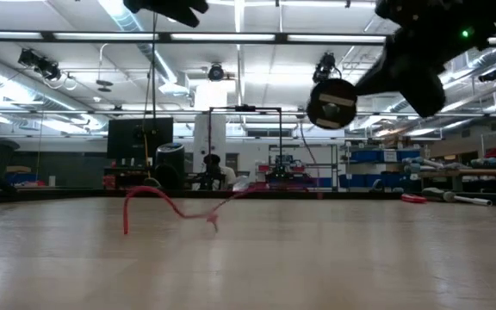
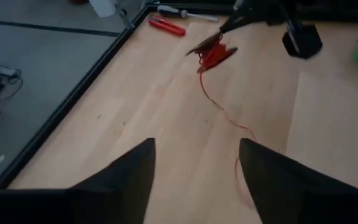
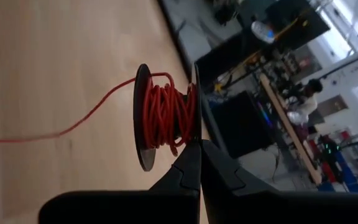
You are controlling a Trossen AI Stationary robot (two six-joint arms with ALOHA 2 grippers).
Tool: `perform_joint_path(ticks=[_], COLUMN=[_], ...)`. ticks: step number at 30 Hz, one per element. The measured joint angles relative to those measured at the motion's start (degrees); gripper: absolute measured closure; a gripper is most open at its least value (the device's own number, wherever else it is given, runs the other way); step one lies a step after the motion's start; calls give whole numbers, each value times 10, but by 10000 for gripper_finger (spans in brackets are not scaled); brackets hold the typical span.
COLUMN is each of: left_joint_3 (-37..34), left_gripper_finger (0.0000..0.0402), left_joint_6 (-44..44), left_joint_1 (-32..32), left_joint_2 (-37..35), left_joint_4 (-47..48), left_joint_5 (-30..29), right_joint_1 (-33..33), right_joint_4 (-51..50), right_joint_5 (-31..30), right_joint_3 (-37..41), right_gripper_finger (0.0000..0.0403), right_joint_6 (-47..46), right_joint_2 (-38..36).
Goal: Coil cords
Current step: Uncoil the red wire from the black spool
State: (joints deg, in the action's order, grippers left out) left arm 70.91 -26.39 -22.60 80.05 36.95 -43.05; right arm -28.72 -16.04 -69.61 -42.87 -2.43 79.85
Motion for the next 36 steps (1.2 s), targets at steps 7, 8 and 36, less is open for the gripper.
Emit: perform_joint_path(ticks=[7, 8, 36], left_joint_3=[0, 0, -33], left_gripper_finger=[153, 156, 183], left_joint_6=[10, 6, 89], left_joint_1=[22, 23, 67], left_joint_2=[77, 85, 141], left_joint_4=[-81, -81, -330], left_joint_5=[-4, -10, -18], right_joint_1=[13, 13, -8], right_joint_4=[288, 318, 433], right_joint_5=[-42, -53, -71], right_joint_3=[0, 0, 0], right_gripper_finger=[403, 403, 403], right_joint_6=[273, 316, 447], right_joint_2=[-1, -3, -64])
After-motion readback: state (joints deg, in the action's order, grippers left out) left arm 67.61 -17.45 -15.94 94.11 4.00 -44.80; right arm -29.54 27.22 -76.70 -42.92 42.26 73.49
